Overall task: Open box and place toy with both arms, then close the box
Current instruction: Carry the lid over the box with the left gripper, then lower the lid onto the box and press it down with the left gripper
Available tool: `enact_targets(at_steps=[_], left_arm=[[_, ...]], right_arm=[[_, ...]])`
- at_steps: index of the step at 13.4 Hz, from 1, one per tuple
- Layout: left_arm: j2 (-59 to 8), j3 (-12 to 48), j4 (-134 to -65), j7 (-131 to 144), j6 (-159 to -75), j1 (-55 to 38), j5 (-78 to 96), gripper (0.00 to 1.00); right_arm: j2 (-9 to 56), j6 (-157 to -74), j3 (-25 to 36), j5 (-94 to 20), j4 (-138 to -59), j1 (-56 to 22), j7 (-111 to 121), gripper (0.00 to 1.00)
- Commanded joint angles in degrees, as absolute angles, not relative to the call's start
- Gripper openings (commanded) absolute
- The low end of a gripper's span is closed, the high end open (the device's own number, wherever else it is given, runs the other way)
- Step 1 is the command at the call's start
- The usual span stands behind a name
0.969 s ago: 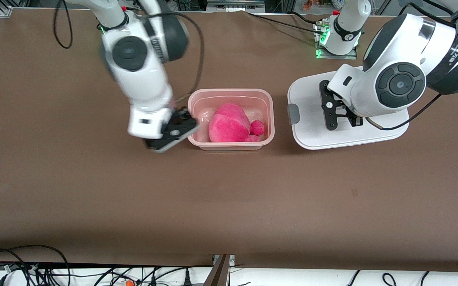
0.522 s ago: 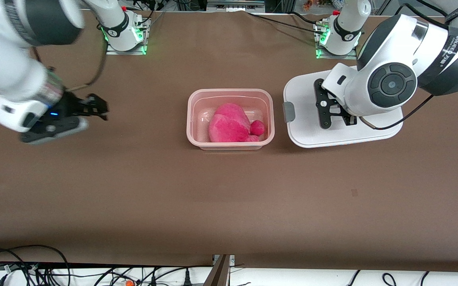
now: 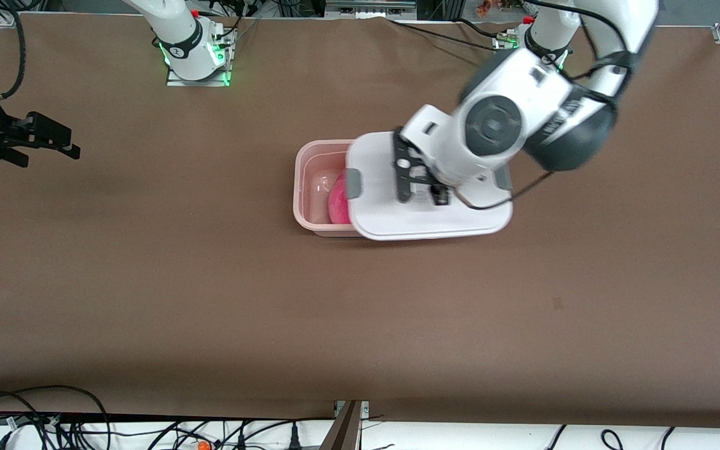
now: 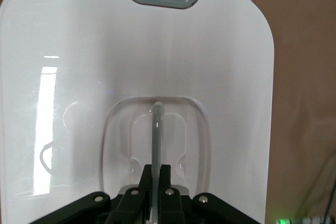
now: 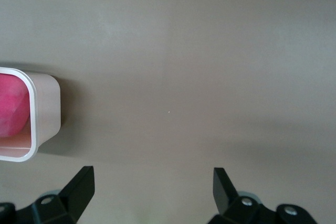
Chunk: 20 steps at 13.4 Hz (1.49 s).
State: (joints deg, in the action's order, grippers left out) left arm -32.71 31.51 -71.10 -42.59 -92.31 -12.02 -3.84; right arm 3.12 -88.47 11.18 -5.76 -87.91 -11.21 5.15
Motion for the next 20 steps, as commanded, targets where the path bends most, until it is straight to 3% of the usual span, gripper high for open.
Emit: enact_targets(at_steps=[1,5,20], left_arm=[[-37.3,31.0,-70.1,-40.3,-100.3,-16.0,-3.8,0.0],[-40.5,30.6,-70.4,-40.1,-102.5,-18.5,-5.3,0.0],[-41.3,30.6,-74.8,-37.9,-104.6,-21.0,-8.0,0.0]], right_arm=[[1.8,-88.9,7.7,-4.2,-89.6,-9.5,1.7,1.0],[1.8,-88.8,7.6,-1.9,-89.1,-10.0,1.8,1.0],[2.8,-85.1,7.7,-1.0,-85.8,-10.7,1.9,1.0]])
